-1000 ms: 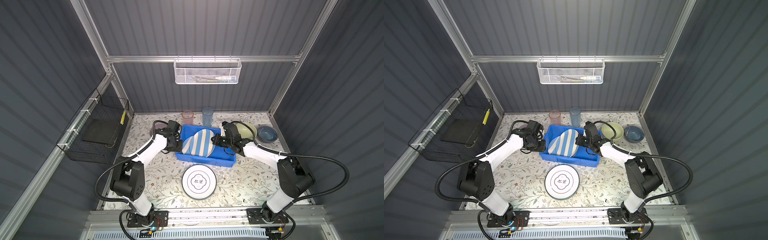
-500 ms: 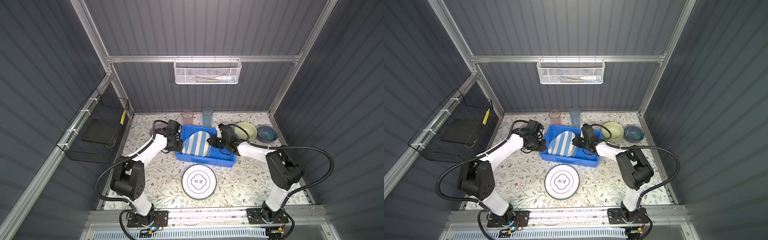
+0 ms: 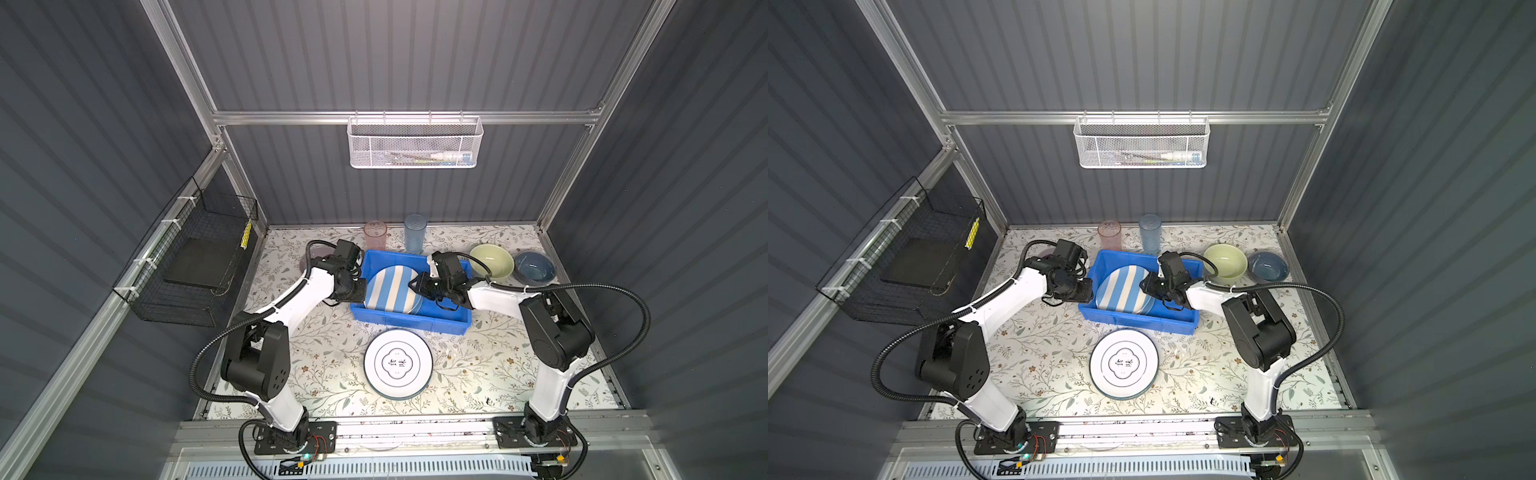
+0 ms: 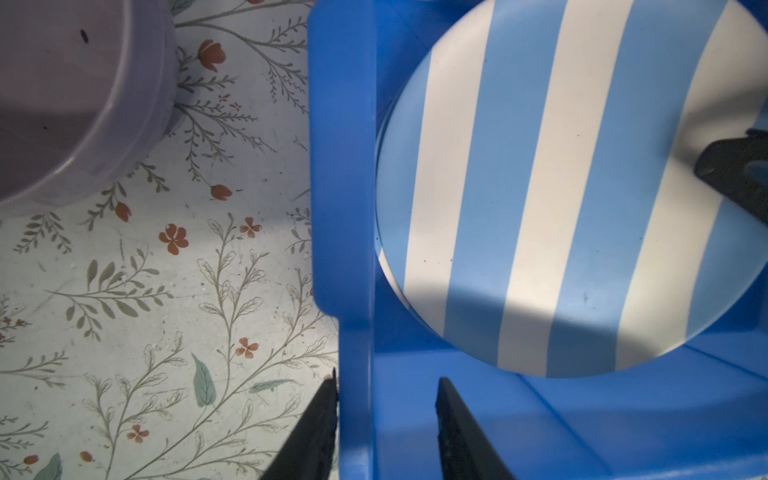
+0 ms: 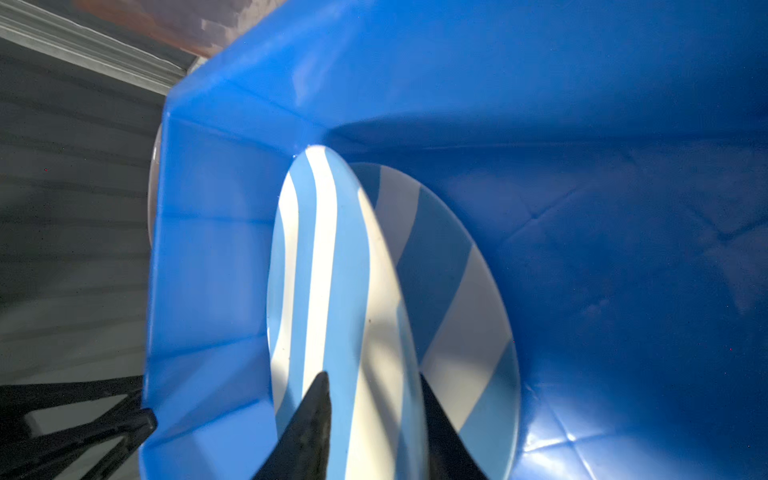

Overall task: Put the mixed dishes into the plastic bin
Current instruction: 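Lower the striped plate into the bin while left gripper steadies bin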

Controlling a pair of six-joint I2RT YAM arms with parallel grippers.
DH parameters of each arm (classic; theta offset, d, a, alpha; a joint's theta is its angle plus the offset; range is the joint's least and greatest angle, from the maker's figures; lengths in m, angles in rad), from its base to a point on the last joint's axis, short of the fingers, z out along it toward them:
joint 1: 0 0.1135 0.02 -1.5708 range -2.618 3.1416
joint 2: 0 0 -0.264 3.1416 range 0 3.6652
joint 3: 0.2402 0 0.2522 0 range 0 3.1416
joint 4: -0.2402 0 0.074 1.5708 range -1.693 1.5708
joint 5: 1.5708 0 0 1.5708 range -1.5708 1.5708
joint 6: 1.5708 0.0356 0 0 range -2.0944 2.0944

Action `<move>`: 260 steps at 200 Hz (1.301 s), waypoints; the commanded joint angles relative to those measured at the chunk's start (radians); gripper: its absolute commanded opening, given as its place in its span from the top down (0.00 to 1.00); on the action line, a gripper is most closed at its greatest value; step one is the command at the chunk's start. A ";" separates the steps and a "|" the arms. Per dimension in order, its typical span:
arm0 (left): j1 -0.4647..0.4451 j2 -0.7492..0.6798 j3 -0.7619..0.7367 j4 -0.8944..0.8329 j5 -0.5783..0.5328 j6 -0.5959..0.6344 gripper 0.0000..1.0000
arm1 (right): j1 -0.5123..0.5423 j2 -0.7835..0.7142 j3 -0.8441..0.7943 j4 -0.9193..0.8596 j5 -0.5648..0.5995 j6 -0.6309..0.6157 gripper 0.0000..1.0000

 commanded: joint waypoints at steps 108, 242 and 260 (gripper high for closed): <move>0.006 -0.012 -0.019 0.000 0.014 -0.009 0.59 | 0.033 0.042 0.142 -0.277 0.134 -0.111 0.49; 0.014 -0.017 -0.020 0.001 0.021 -0.006 0.58 | 0.085 0.112 0.269 -0.483 0.322 -0.182 0.35; 0.014 -0.013 -0.021 0.003 0.023 -0.005 0.58 | 0.087 0.128 0.286 -0.494 0.317 -0.184 0.34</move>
